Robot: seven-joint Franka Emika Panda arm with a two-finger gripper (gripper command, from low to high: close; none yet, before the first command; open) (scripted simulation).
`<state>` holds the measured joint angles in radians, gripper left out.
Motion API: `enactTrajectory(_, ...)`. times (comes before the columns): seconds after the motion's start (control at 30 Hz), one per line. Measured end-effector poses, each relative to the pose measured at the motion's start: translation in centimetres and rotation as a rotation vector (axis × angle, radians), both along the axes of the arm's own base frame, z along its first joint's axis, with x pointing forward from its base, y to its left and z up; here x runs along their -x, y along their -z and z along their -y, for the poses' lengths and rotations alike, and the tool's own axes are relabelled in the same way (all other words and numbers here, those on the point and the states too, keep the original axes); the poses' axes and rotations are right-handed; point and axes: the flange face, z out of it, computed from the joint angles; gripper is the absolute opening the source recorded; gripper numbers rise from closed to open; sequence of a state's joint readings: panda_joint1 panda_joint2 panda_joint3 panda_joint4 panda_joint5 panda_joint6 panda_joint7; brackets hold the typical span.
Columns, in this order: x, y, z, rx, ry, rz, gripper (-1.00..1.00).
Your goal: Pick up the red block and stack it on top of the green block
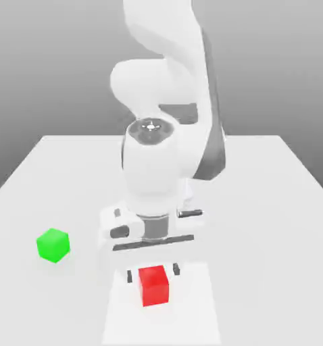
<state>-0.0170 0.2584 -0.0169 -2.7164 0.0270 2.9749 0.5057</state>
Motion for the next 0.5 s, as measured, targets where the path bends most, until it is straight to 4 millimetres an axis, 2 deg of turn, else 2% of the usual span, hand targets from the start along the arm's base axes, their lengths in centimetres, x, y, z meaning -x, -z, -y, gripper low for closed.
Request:
enactTrajectory(0.23,0.0,-0.1,0.0,0.000,0.000,-0.001,-1.00)
enactTrajectory(0.43,0.0,-5.5,0.1,0.000,0.003,0.000,-1.00)
enactTrajectory(0.5,0.7,-6.6,3.6,0.004,0.151,-0.001,-1.00)
